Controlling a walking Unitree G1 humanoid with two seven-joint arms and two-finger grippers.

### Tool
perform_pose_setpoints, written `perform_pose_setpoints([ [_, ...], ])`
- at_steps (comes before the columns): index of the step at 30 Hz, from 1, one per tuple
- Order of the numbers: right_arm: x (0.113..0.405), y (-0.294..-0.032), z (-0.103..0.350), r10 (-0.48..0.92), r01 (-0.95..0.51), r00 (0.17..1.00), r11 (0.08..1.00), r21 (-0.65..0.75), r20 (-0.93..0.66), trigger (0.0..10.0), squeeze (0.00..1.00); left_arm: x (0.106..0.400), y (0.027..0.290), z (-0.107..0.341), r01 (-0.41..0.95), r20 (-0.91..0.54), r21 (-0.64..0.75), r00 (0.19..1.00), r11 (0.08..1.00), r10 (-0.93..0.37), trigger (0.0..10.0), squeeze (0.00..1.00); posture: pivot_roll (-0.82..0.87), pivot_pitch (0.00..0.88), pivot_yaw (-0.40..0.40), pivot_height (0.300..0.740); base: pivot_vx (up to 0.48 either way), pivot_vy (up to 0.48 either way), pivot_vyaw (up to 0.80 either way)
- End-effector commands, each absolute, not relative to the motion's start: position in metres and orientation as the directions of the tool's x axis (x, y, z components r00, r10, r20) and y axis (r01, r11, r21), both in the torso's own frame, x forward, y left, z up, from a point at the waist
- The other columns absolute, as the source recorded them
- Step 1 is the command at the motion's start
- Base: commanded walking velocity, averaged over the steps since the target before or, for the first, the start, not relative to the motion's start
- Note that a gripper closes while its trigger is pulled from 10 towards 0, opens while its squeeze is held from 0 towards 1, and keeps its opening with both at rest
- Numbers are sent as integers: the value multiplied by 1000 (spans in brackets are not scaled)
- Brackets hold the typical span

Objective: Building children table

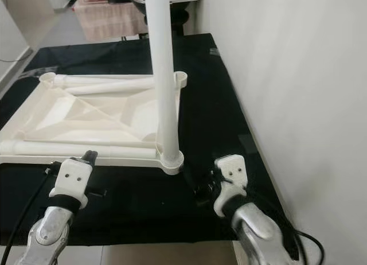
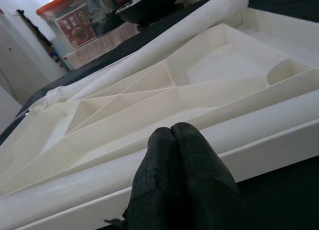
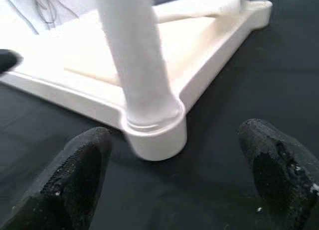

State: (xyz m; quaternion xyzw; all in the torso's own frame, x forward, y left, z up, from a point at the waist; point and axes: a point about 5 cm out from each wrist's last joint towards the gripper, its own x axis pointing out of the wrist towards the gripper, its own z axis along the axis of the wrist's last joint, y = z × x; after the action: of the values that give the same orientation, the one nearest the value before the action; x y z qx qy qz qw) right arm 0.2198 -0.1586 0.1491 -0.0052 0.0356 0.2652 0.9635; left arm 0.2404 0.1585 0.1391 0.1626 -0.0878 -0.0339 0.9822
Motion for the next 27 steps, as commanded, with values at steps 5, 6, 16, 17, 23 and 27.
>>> perform_pose_setpoints([
  [5,213,-146,154,589,-588,807,808,28,-47,10000,0,236,163,130,50,119,346,988,937,-97,10000,0,-84,108,45,740,0,420,0],
  [6,213,-141,155,615,-614,787,789,35,-43,10000,0,236,162,129,54,115,349,988,936,-100,10000,0,-81,107,43,740,0,480,0],
  [16,203,-136,154,744,-744,661,667,45,-93,10000,0,236,161,128,64,112,347,988,936,-109,10000,0,-80,104,40,740,0,480,0],
  [17,201,-137,154,758,-758,644,650,43,-102,10000,0,236,161,128,65,112,346,988,936,-111,10000,0,-77,106,39,740,0,480,0],
  [23,204,-134,154,781,-783,614,621,34,-115,10000,0,237,161,128,70,109,342,987,937,-114,10000,0,-71,109,41,740,0,480,0],
  [27,215,-133,155,747,-752,656,660,-2,-105,10000,0,237,161,128,77,106,335,987,939,-118,10000,0,-68,111,42,740,0,480,0],
])
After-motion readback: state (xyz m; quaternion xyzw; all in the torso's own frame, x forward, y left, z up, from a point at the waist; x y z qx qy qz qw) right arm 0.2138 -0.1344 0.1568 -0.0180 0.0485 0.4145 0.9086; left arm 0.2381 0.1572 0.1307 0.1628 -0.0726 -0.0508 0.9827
